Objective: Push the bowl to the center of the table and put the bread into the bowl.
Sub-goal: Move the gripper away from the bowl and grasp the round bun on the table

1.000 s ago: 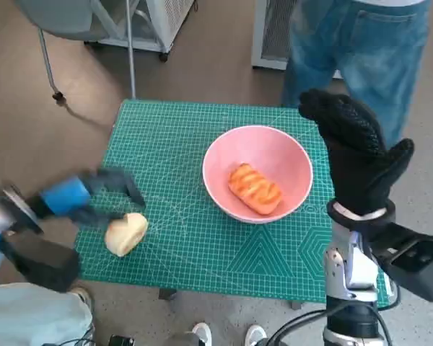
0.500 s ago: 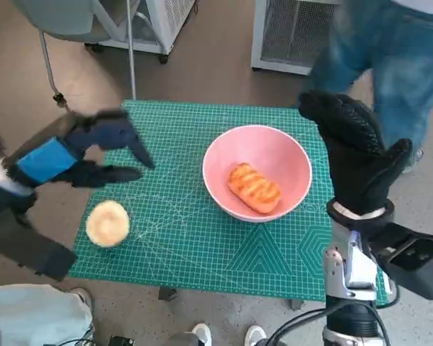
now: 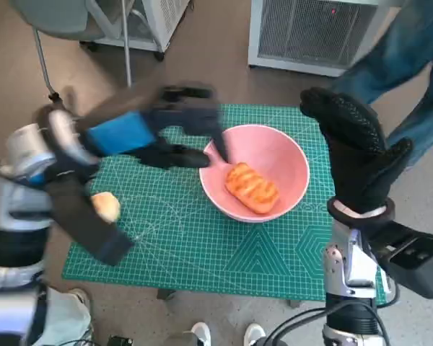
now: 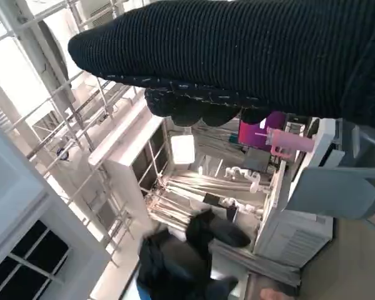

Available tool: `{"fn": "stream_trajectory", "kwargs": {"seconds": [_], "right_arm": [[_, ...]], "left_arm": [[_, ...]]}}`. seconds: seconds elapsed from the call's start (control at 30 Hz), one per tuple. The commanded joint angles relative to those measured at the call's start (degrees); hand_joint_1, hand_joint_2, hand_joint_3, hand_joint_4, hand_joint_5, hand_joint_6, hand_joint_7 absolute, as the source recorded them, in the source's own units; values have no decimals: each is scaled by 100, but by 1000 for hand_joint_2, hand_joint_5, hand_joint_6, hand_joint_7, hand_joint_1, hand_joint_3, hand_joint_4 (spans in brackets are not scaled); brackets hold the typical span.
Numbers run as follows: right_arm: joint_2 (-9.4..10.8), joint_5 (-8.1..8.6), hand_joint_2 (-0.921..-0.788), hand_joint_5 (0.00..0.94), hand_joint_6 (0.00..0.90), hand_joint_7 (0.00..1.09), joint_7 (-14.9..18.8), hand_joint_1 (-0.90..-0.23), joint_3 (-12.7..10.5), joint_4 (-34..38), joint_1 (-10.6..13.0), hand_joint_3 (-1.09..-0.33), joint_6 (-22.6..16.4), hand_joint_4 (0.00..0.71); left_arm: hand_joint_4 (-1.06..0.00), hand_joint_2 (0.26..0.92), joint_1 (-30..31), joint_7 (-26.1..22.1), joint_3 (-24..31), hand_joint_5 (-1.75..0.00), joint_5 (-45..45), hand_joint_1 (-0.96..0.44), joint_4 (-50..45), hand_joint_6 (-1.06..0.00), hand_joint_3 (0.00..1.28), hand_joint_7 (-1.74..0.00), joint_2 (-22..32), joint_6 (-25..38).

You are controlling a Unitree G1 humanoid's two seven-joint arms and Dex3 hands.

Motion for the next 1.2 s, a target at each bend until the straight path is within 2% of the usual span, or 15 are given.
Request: {"fn": "stream_trajectory", "kwargs": {"seconds": [0.03,0.27,0.43,0.67,0.83,0.87,0.9,0.93,0.97,1.07,1.13,1.2], "right_arm": [[-69,86,-921,215,-1,716,103,-568,-64,-30,183,-799,20,214],[-111,163,-921,225,-1,716,141,-583,-139,-75,267,-785,33,209],[-79,140,-921,229,-1,716,103,-584,-141,-103,294,-780,44,207],[9,41,-921,235,-1,715,13,-578,-86,-150,334,-774,45,203],[39,-5,-921,238,-1,714,-28,-577,-60,-181,347,-776,72,199],[39,-4,-921,239,-1,713,-30,-576,-58,-188,351,-776,81,198],[43,-3,-921,239,-1,713,-30,-576,-53,-175,346,-777,88,197],[41,2,-921,240,-1,712,-28,-575,-52,-177,348,-778,97,196],[46,12,-921,241,-1,712,-21,-574,-47,-162,339,-779,108,195],[46,52,-921,244,-1,710,-2,-570,-38,-151,323,-782,156,192],[42,72,-921,246,-1,709,3,-566,-27,-156,309,-784,206,190],[36,82,-921,249,-1,708,-1,-564,-16,-166,293,-787,256,188]], "left_arm": [[-632,921,-182,-139,-74,-1191,-60,1,145,-663,76,-1160,-43,-23],[-592,920,-73,-246,57,-1239,-239,2,92,-613,118,-1208,94,-206],[-626,920,200,-309,324,-1231,-539,1,-134,-623,97,-1168,289,-216],[-654,921,1092,-481,1118,-1231,-1291,-1,-855,-615,89,-1148,778,105],[-636,920,2033,-977,1838,-1293,-2130,-1,-1584,-591,109,-1125,1290,908],[-563,864,2213,-1103,1963,-1022,-2282,-31,-1723,-529,91,-945,1399,1112],[-556,846,2515,-1348,2180,-889,-2466,-42,-1961,-522,80,-852,1611,1535],[-457,795,2733,-1517,2336,-597,-2597,-56,-2158,-443,52,-638,1761,1858],[-369,751,3051,-1778,2608,-386,-2654,-67,-2508,-375,35,-464,1998,2453],[-193,676,3714,-2320,3240,-126,-2568,-84,-3355,-241,14,-222,2460,3792],[-140,653,4046,-2581,3597,-64,-2426,-92,-3723,-203,7,-159,2577,4230],[-114,641,4306,-2768,3875,-34,-2388,-97,-3915,-189,3,-127,2600,4339]]}}
